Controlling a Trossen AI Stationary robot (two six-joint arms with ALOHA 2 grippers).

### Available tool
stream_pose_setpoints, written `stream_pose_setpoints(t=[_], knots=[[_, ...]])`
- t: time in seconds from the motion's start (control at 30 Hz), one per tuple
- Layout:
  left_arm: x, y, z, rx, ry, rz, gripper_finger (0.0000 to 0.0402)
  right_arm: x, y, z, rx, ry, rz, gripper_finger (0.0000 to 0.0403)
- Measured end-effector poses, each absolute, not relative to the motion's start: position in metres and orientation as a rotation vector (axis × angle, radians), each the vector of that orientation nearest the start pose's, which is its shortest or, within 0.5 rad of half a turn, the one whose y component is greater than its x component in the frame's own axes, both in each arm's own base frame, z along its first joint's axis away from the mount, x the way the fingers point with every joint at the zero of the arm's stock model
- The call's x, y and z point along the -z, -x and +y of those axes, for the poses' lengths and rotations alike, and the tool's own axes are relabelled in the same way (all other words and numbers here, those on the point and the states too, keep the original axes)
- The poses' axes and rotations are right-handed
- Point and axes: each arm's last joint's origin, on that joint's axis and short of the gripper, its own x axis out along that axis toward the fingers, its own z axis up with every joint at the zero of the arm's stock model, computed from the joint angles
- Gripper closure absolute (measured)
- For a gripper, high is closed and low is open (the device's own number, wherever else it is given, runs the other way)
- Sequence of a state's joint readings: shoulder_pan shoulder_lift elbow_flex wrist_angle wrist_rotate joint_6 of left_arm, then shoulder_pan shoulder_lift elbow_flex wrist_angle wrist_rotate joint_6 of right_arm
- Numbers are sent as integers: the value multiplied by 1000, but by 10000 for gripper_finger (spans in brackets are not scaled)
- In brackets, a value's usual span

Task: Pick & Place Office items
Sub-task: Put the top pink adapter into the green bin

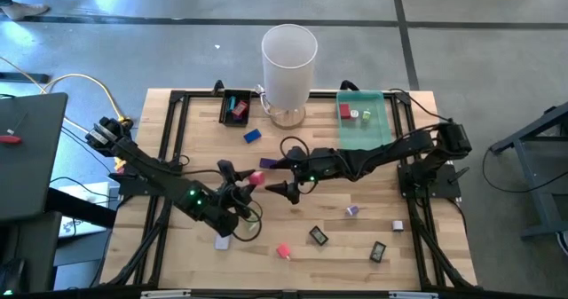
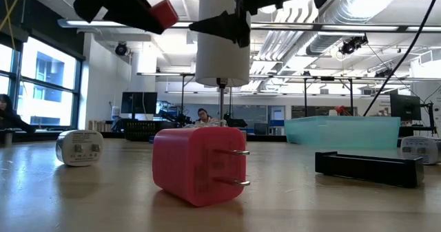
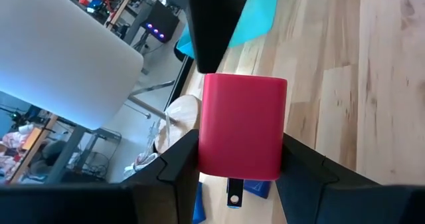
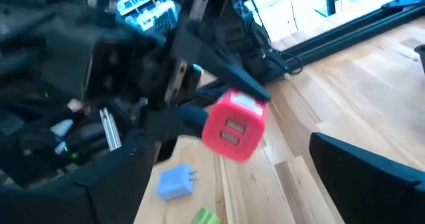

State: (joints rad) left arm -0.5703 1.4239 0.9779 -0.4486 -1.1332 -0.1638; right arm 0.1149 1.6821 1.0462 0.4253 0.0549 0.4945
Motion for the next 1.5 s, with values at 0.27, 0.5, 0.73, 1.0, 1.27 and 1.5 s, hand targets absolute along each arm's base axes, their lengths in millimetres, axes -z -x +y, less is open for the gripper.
stream_pose_setpoints(t=[0.27, 0.5, 0.73, 1.0, 1.27, 1.5], knots=[[-257, -259, -123, -570, -539, 519, 255, -249, -375, 39, 29, -536, 206, 17], [-261, -271, -112, -548, -530, 511, 255, -250, -375, 39, 25, -537, 198, 17], [-256, -288, -107, -558, -599, 507, 255, -250, -375, 38, 38, -534, 191, 17], [-255, -291, -106, -583, -606, 497, 255, -249, -375, 38, 57, -555, 203, 47], [-256, -291, -106, -593, -605, 493, 255, -248, -375, 34, 71, -555, 206, 125], [-256, -291, -107, -590, -604, 493, 255, -247, -375, 30, 82, -557, 209, 204]])
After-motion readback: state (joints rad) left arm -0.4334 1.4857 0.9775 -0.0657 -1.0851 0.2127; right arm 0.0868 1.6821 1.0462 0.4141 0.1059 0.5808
